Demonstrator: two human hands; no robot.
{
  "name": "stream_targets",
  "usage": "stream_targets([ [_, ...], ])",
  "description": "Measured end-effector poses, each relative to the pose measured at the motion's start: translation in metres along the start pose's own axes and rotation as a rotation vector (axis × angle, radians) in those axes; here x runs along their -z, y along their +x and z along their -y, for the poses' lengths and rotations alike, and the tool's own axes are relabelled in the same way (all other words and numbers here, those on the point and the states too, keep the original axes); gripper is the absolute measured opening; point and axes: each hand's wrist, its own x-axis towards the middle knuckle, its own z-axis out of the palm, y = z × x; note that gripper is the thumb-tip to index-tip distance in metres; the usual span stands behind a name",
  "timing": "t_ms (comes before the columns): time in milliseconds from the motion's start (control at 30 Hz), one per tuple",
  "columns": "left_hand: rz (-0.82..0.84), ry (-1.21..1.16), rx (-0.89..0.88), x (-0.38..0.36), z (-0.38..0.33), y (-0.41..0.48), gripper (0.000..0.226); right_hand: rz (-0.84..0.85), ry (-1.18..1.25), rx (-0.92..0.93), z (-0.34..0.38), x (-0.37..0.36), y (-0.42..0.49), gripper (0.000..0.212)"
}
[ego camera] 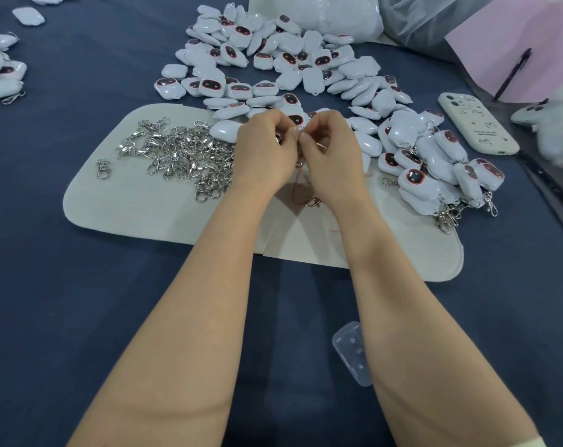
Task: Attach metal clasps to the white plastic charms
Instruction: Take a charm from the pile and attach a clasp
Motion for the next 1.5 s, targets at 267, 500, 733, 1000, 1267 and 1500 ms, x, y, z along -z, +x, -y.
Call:
stream_targets([
  [267,0.046,-0.093,0.065,0.003,-0.001,0.003,0.012,-0.001,-0.092,0.066,0.003,0.000,-0.004,0.009],
  [500,0.190,-0.301,0.181,0.013,-0.001,0.004,0.011,-0.024,-0.089,0.028,0.002,0.001,-0.004,0.009],
  [733,-0.012,-0.358,0.145,0.012,-0.002,0.003,0.011,0.026,-0.177,0.030,0.001,0.000,-0.003,0.006],
  [1000,-0.118,-0.174,-0.011,0.005,0.007,0.002,0.007,0.063,-0.218,0.061,0.003,-0.003,-0.006,0.009],
  [1267,-0.147,-0.052,-0.091,0.002,0.008,0.003,0.017,0.103,-0.288,0.108,0.003,-0.004,-0.007,0.013],
  [1500,-0.128,-0.011,-0.104,0.003,0.010,0.003,0.017,0.140,-0.379,0.147,0.002,-0.004,-0.007,0.015],
])
